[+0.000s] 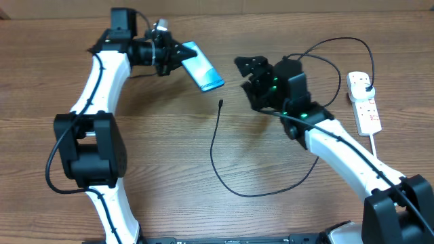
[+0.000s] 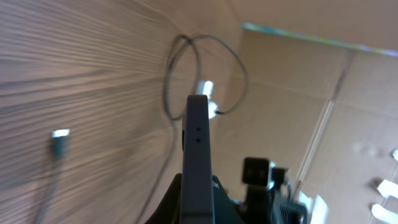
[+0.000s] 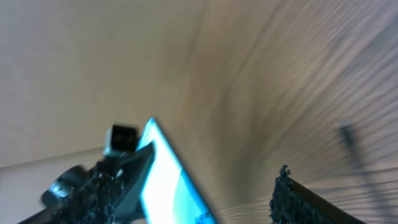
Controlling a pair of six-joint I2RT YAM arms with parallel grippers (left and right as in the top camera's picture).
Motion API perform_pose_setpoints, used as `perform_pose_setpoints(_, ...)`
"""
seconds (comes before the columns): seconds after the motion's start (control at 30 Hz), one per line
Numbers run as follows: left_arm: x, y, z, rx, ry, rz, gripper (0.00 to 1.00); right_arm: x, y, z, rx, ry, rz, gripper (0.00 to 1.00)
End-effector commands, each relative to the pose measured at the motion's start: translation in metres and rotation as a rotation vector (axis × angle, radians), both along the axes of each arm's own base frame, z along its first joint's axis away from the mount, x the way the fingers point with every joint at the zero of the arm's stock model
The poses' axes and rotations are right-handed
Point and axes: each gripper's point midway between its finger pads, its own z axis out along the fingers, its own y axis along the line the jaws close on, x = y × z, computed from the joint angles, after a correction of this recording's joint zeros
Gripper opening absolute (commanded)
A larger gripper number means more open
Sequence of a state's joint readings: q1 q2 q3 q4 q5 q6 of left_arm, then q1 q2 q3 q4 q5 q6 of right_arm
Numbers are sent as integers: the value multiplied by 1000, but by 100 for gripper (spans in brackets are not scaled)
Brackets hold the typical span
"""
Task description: Plug charger to phone and switch on socket
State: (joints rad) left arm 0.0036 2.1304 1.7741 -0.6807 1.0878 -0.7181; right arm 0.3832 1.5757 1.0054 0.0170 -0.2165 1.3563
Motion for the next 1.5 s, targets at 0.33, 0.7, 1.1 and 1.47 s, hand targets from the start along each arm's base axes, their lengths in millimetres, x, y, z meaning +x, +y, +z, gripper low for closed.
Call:
perform_pose_setpoints(0.33, -55, 53, -1, 17, -99, -145, 4, -40, -14, -35, -317, -34, 404, 85)
perform_pose_setpoints(0.7, -68, 50, 16, -81, -153, -181, 4, -49, 2, -47, -339, -61, 516, 74)
perform_pose_setpoints(1.1, -66, 48, 25, -138, -157, -166, 4, -23, 36, -96, -284, -54, 649, 65)
perform_pose_setpoints(1.47, -65, 48, 25, -143, -139, -158, 4, -11, 52, -129, -300, -96, 680, 61)
